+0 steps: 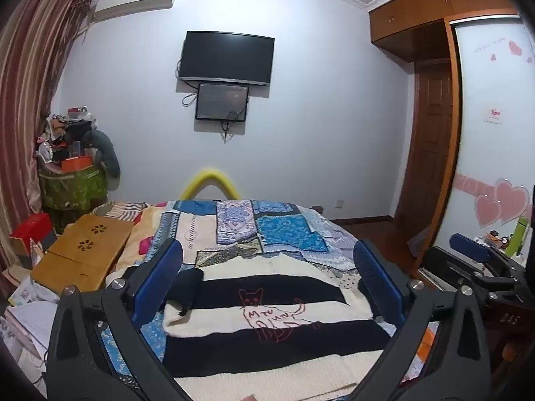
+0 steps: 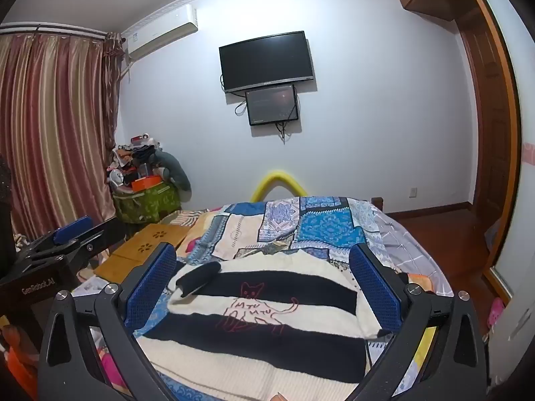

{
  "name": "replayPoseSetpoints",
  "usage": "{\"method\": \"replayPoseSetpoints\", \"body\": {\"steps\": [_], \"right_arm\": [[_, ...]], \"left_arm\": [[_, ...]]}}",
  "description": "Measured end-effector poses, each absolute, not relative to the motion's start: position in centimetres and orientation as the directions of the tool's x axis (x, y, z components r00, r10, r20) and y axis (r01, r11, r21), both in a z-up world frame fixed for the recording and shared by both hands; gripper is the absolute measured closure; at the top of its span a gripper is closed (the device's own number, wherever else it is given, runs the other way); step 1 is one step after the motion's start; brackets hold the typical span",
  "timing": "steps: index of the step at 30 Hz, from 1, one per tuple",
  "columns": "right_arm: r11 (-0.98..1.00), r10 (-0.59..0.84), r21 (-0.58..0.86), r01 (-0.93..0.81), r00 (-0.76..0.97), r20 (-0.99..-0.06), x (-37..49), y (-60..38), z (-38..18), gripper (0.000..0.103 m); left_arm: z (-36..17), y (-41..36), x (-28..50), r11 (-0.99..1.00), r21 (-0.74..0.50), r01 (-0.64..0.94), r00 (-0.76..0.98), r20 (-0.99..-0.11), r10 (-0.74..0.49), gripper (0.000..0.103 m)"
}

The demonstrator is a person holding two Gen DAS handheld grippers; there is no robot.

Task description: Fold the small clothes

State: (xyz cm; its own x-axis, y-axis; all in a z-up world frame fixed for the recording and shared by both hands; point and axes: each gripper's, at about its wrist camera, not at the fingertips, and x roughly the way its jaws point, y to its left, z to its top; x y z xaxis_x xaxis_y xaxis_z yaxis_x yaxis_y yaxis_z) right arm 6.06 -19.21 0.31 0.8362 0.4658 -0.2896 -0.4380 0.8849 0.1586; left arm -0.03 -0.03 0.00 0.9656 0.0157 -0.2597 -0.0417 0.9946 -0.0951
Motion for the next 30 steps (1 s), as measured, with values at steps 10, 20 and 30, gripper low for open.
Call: {"method": "replayPoseSetpoints", "body": {"steps": [10, 20, 30], "right_arm": [[0.885, 0.465, 0.161, -0.437, 0.837, -0.290, 6.0, -19.2, 0.4, 0.000], [0.886, 0.463, 0.165, -0.433, 0.839, -0.287, 6.3, -19.5, 0.0, 0.000], [0.887, 0.461, 0.168, -0.429, 0.839, -0.290, 6.2, -19.3, 0.2, 0.000]], "left_arm": [[-0.5, 0.5, 0.9, 0.991, -0.127, -0.048, 0.959, -0.283, 0.010, 0.000], [-0.9, 0.7, 1.0, 0.991, -0.126, -0.051, 0.959, -0.282, 0.014, 0.000], [-0.9, 0.4, 1.0, 0.993, -0.113, -0.038, 0.961, -0.278, 0.005, 0.000]]}}
